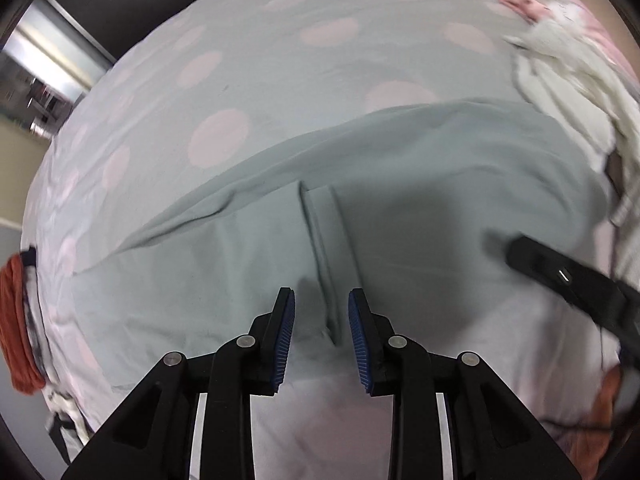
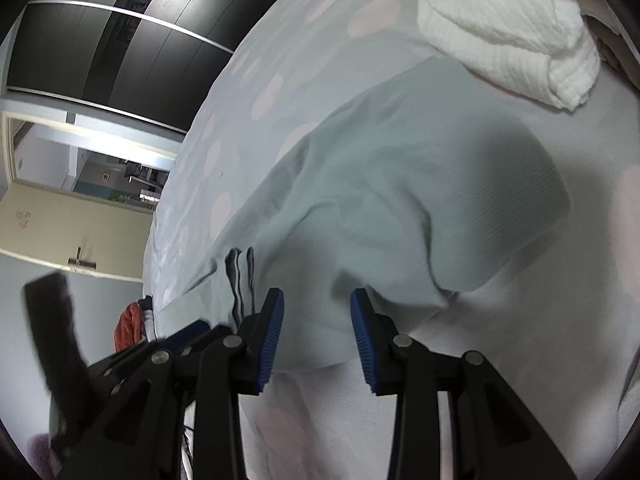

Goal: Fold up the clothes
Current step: 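Lower the sleeve onto the shirt body with the left gripper toward the right gripper, then pinch the folded shirt edge with the right gripper and lift it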

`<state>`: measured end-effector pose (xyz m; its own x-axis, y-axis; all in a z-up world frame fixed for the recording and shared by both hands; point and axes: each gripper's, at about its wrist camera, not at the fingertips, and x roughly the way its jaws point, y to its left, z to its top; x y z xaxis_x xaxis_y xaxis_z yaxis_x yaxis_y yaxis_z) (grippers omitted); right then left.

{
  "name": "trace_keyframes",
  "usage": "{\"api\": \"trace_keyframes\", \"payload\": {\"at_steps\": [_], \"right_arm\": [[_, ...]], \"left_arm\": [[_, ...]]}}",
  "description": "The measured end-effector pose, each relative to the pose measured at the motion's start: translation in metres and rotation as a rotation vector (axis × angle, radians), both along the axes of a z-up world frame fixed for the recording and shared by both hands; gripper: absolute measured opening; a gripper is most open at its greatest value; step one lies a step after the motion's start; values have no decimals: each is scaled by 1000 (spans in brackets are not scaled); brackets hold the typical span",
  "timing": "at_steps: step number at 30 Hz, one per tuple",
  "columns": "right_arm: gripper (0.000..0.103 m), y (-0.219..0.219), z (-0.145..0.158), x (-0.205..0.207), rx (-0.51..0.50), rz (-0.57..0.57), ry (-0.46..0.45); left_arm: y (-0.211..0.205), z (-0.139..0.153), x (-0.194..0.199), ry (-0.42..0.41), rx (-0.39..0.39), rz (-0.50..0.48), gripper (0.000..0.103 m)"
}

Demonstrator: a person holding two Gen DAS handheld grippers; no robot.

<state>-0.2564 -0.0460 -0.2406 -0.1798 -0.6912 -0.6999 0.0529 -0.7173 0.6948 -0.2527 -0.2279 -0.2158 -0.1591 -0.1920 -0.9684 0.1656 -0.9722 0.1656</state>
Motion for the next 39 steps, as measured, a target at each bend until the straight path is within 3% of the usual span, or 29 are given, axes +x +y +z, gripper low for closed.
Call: {"api": "trace_keyframes", "payload": {"at_steps": [9, 13, 23, 30, 32, 34, 36, 39], "right_arm": [[34, 5, -7, -5, -5, -12, -21], [34, 4, -9, -5, -10, -6, -30], [34, 9, -6, -3, -10, -49, -26], [34, 4, -10, 1, -13, 8, -35], [34, -2, -11, -1, -15, 28, -34], [34, -9, -14, -2, -30, 56, -38], [34, -18, -16, -3, -55, 86, -46], [34, -33, -19, -3, -106, 132, -61]], "left_arm": [[-3, -23, -15, -38, 22, 55, 28], [-9, -18, -12, -22, 63, 62, 9], [-21, -7, 2, 1, 165, 83, 8], [-29, 1, 11, 17, 236, 98, 8], [-32, 3, 14, 23, 263, 105, 9], [-36, 8, 16, 34, 317, 120, 26], [-40, 18, 21, 51, 373, 123, 35], [-47, 39, 39, 101, 414, 133, 36]]}}
